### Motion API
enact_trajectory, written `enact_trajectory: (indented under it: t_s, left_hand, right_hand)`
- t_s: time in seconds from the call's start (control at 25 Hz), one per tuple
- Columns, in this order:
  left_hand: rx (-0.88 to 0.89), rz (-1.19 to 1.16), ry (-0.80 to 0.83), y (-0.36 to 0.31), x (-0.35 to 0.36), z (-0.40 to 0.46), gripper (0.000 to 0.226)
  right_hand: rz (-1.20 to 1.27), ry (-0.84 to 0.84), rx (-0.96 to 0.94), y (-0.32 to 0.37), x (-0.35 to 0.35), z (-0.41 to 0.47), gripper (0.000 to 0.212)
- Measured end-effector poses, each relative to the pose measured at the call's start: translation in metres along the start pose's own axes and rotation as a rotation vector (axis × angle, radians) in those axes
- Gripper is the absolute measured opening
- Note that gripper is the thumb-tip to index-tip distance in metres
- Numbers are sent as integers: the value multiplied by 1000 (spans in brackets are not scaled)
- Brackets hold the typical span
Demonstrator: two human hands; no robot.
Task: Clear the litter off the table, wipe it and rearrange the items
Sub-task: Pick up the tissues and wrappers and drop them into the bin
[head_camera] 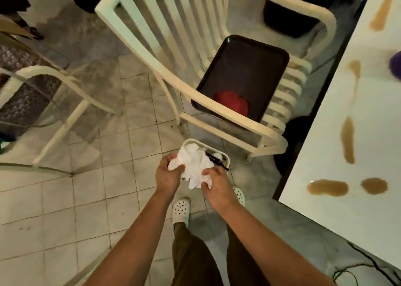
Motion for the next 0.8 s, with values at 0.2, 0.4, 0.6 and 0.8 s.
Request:
enact_trajectory:
  t_s: [0.2,0.4,0.6,0.8]
  left_hand:
    - [34,159,68,47,-1,79,20]
    - [-16,248,80,115,17,164,17]
    - [36,352,137,162,49,227,18]
    - [261,1202,475,207,84,271,44]
  right_hand:
    - [33,-53,157,-54,34,74,32]
    - [-45,-29,185,-109,64,151,31]
    - [-271,-81,166,-145,73,225,41]
    - [-857,107,209,-191,96,283,53]
Point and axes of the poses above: each hand's wrist, its own z-axis towards the middle knuckle, its own x-axis out of the palm, y = z × x, the point moved 4 cm from there along z, towards the middle knuckle, and after that the axes turned 12 degrees about y, right-handed, at the moved point
